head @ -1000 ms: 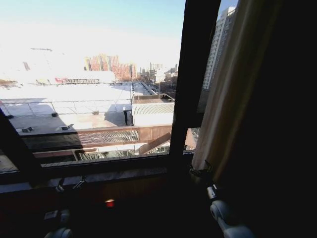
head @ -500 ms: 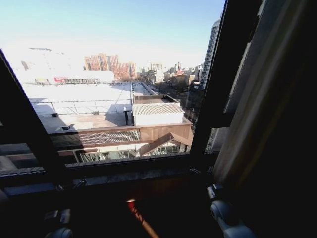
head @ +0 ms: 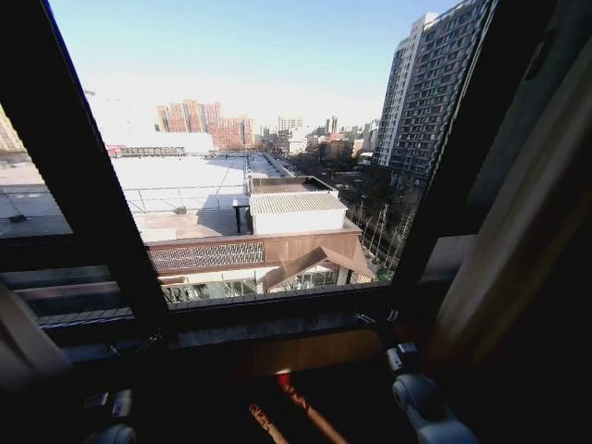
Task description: Open the curtains by pulling them apart, changing their state from closed to fully open.
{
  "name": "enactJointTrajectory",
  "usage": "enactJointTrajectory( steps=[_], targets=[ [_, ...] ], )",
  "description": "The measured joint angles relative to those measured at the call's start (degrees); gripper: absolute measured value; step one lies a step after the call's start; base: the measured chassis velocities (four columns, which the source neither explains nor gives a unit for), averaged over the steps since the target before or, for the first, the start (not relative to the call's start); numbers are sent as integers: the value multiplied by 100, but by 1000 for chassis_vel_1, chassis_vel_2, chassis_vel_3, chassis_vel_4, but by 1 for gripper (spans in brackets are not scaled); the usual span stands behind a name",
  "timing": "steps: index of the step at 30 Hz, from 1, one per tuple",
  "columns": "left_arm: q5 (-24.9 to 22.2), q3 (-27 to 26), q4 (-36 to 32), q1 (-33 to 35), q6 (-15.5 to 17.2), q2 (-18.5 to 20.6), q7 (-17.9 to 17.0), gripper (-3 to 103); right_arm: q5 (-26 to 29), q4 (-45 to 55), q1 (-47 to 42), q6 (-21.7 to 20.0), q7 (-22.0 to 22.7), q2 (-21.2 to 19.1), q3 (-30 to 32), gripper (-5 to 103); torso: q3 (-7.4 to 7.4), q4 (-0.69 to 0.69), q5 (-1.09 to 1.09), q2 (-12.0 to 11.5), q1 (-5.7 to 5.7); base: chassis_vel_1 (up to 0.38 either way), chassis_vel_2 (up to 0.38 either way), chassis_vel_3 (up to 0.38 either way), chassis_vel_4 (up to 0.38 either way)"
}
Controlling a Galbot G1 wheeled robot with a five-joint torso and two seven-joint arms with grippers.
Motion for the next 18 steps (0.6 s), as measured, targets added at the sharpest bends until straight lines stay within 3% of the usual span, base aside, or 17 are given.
enactJointTrajectory(
  steps=[18],
  targets=[
    [0,0,0,0,0,0,0,100,0,-1,0,0,0,0,0,100,0,0,0,0,1,361,350,-340,-347]
  ],
)
